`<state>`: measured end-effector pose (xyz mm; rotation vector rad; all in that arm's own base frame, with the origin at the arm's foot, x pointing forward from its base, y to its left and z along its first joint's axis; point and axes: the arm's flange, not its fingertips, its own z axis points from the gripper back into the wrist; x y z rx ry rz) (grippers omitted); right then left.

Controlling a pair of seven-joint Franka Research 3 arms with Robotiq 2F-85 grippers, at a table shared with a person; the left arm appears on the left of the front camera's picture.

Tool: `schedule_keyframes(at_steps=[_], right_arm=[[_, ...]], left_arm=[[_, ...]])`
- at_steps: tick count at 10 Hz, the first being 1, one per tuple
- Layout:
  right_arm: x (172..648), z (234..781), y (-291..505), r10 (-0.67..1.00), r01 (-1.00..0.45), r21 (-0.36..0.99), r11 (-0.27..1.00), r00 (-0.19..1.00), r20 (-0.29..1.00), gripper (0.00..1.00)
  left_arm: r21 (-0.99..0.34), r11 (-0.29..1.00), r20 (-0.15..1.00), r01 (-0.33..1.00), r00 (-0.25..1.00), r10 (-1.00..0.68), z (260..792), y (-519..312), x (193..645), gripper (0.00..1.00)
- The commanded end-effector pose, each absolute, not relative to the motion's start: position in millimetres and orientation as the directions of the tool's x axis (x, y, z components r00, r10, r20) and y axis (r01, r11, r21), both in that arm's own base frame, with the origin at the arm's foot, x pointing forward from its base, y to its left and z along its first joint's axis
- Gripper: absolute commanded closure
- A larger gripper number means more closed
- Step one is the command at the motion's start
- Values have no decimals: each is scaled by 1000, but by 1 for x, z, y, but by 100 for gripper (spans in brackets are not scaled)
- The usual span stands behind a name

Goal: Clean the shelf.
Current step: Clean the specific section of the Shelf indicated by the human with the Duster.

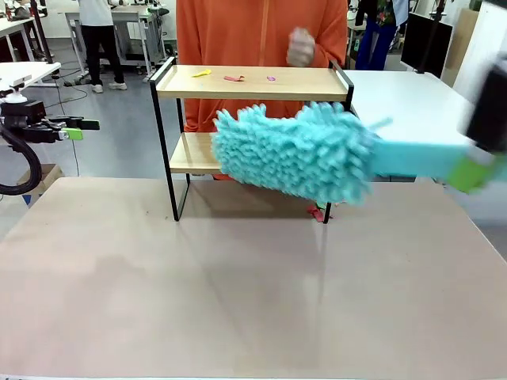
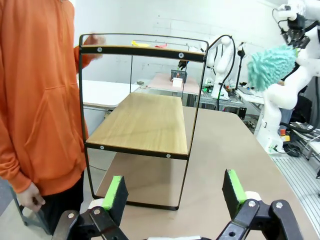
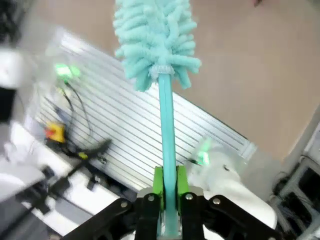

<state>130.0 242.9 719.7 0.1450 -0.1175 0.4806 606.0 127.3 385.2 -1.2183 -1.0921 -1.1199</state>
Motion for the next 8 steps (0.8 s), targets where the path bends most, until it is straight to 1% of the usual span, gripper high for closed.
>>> schedule_keyframes(at_steps=[1, 2, 3, 4, 8], right_arm=[[140, 737, 283, 340, -369, 146, 918, 920, 193, 87], [149, 743, 291, 320, -353, 175, 919, 928, 191, 87], [155, 744, 288, 332, -353, 154, 923, 932, 143, 87], [144, 731, 283, 354, -383, 149, 912, 916, 188, 87], [144, 731, 283, 354, -383, 149, 912, 916, 188, 87]], left_arm=[[-112, 20, 992, 993, 113, -50, 385, 128, 604, 0], [-112, 20, 992, 993, 113, -50, 385, 128, 604, 0], [-112, 20, 992, 993, 113, -50, 385, 128, 604, 0], [-112, 20, 992, 993, 113, -50, 385, 128, 604, 0], [-112, 20, 992, 993, 113, -50, 385, 128, 604, 0]])
